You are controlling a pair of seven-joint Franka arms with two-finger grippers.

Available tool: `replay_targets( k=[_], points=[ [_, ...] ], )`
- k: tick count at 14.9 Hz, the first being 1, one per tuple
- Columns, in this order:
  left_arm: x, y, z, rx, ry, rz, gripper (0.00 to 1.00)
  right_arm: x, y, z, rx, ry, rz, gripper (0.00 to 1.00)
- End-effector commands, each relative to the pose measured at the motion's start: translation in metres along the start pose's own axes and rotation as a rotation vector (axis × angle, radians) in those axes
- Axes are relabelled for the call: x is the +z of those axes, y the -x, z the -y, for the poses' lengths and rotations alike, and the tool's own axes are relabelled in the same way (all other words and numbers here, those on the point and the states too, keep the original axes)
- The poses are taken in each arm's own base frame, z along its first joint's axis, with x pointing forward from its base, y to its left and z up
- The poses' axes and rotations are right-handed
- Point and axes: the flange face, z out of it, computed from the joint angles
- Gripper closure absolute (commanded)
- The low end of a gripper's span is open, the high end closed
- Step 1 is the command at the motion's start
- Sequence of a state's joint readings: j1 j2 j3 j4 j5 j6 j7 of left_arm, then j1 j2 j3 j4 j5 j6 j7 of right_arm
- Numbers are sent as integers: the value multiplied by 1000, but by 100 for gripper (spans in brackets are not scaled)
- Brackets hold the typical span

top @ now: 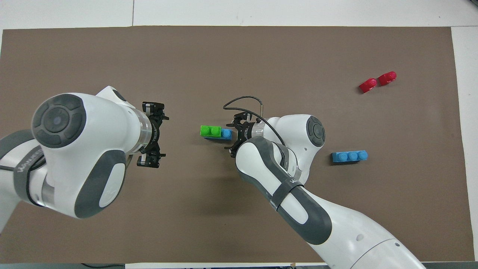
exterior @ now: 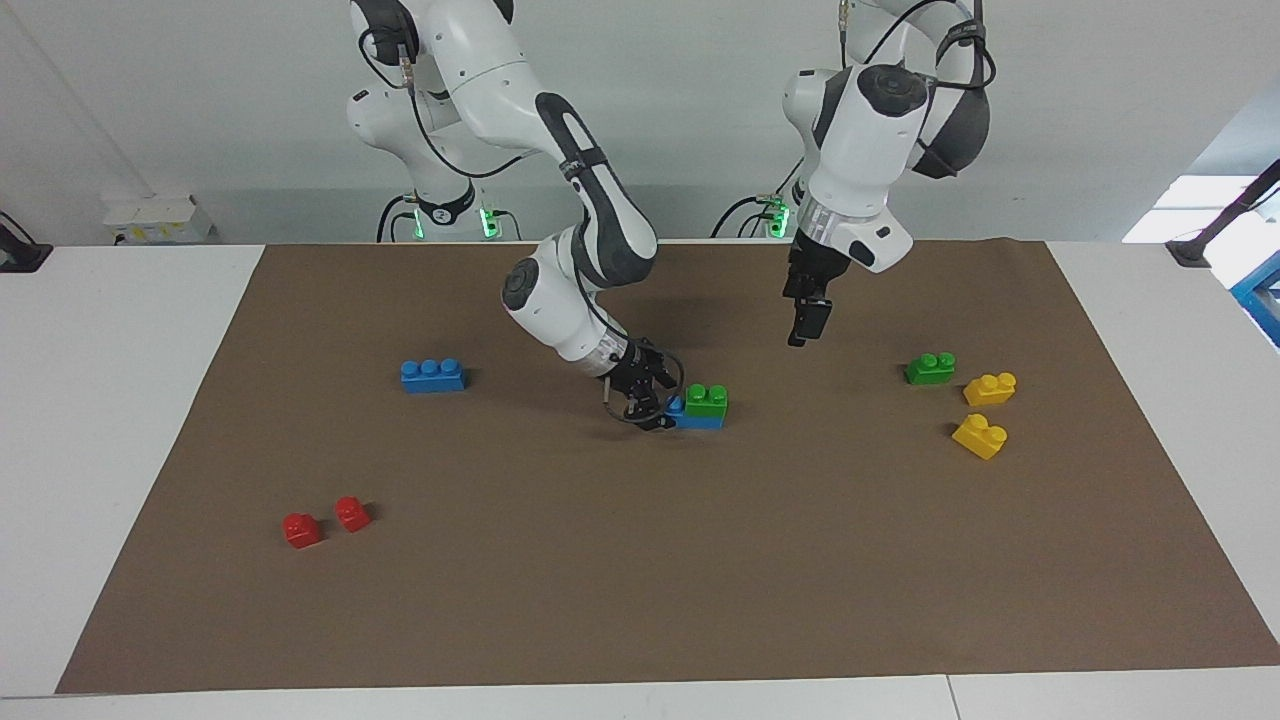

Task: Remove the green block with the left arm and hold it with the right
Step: 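Grasp the green end of the joined brick with the left gripper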

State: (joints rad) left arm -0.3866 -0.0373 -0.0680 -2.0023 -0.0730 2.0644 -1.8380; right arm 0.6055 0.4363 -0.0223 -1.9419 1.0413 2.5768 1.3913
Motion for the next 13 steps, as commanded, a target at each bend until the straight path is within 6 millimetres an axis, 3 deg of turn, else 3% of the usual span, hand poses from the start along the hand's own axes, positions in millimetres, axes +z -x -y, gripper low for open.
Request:
replay_targets(
  k=[1, 3, 6, 7, 8, 9, 13],
  points=[
    [19, 12, -10, -53, 10, 26, 0, 6, -5, 4, -12, -19, 12, 40],
    [33, 22, -19, -82, 3, 25, 0, 6, -6, 4, 1, -23, 25, 43],
    [40, 28, -22, -113, 7, 28, 0, 5, -7, 6, 0, -25, 26, 54],
    [51, 30, -25, -128, 0, 24, 0, 5, -7, 6, 0, -24, 26, 62],
    [58, 40, -27, -126, -1, 22, 0, 5, -7, 6, -2, -24, 26, 76],
    [62, 43, -28, -134, -3, 22, 0, 4, -8, 6, -5, -25, 25, 96],
    [76, 53, -25, -158, -22, 13, 0, 5, -7, 5, -35, -25, 25, 100]
  ],
)
